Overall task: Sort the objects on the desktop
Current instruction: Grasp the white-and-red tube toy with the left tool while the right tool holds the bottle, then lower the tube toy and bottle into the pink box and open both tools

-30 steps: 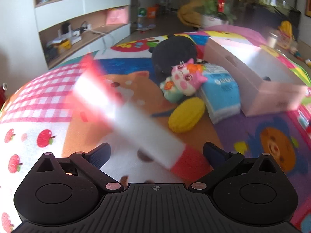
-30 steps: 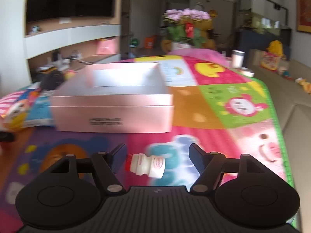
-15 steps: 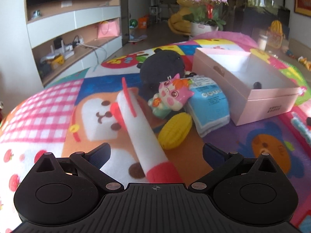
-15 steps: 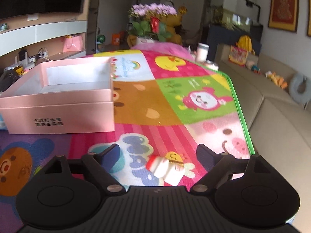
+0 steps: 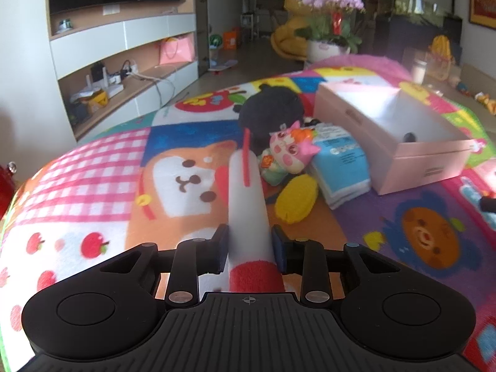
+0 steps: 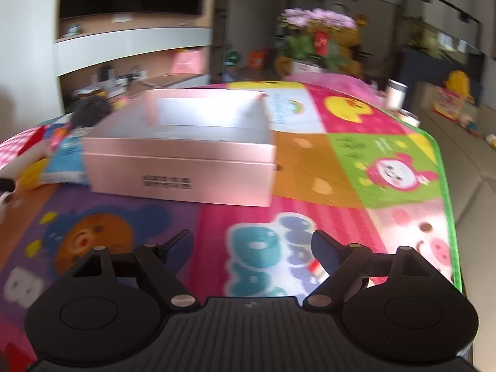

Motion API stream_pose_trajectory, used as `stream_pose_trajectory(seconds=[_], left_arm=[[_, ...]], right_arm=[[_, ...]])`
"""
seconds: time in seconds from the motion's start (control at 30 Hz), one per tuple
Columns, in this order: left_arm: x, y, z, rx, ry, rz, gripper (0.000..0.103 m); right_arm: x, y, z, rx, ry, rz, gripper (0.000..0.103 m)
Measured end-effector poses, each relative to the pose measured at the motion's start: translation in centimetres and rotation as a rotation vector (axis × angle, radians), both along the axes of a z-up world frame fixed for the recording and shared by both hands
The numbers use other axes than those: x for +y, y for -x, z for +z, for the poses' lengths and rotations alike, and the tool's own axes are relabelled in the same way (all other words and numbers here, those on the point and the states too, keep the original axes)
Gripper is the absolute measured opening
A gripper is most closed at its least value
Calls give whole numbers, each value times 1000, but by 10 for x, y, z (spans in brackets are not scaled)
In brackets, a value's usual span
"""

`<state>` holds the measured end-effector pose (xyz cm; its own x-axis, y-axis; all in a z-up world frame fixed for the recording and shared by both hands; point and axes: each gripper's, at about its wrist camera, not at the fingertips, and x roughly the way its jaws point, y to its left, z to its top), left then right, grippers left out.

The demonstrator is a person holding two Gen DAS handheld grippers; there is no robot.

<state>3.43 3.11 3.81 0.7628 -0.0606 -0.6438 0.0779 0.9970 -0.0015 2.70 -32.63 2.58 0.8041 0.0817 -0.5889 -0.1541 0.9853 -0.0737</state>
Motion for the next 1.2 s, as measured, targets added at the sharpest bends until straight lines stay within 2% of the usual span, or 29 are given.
stream_pose_trajectory(seconds=[0.1,0.2,0.33,0.4,0.5,0.57,0.67,0.7,0.83,1.0,1.13,1.2], left_arm=[[-2,18,10,-24,10,-35,32],[-7,28,12,-30,15,-69,32],[-10,24,1,14,33,-67,32],[-10,21,-4,38,49,-59,32],[-11,23,-7,49,58,-63,35],[-11,25,-7,51,56,-65,38],[-11,26,-6,45,56,-64,51],[-10,26,-6,44,56,-65,52],[-12,19,-8,55,52,-73,54],[-16,5,-16,75,56,-46,54],[-18,4,-21,73,36,-44,49],[-17,5,-21,67,25,-38,40]], right_arm=[[7,18,7,-3,3,93,84],[8,42,9,-32,26,103,84],[-14,46,3,-31,21,-18,81],[-29,34,-1,4,-4,-103,64],[-55,8,-8,46,-90,-200,63],[-65,-9,-15,79,-140,-220,63],[-66,-27,-24,121,-152,-242,63],[-65,-28,-24,118,-154,-245,60],[-61,-30,-22,106,-137,-210,48],[-50,-41,-18,89,-114,-177,46],[-31,-29,-4,58,-113,-107,46],[-18,-17,4,45,-109,-49,46]])
